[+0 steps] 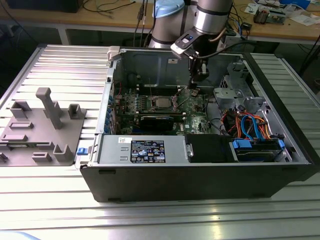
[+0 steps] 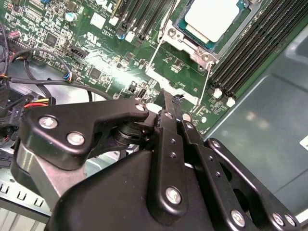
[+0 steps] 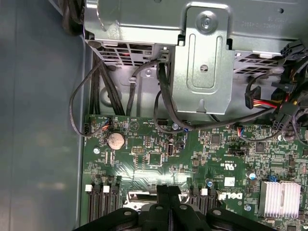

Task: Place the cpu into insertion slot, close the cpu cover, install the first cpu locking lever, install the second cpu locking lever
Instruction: 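Close the cpu cover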

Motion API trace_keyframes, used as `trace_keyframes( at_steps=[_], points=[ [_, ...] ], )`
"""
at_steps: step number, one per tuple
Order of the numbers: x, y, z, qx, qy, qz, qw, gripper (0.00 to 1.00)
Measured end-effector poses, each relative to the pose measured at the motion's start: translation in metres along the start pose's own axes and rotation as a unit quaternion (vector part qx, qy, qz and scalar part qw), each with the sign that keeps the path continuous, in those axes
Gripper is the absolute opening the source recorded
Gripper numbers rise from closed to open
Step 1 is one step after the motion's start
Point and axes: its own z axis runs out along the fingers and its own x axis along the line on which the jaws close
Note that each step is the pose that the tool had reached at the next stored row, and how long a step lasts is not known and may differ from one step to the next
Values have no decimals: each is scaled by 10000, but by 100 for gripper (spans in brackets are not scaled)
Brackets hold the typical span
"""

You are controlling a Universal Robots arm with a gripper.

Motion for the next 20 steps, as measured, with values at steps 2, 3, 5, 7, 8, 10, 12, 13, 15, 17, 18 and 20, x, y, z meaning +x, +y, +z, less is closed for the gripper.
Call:
trace_keyframes(
  at_steps=[2,3,5,7,8,10,12,13,15,17,18,20],
  points=[
    [-1,16,0,0,0,0,10000,11],
    [-1,24,0,0,0,0,10000,11],
    [-2,35,-1,0,0,0,10000,11],
    [-2,46,-1,0,0,0,10000,11],
    [-3,50,-1,0,0,0,10000,11],
    [-3,58,-1,0,0,0,10000,11],
    [-4,69,-1,0,0,0,10000,11],
    [-4,75,-1,0,0,0,10000,11],
    [-5,85,-1,0,0,0,10000,11],
    [-5,96,-1,0,0,0,10000,11],
    [-5,100,-1,0,0,0,10000,11],
    [-6,104,0,0,0,0,10000,11]
  ],
)
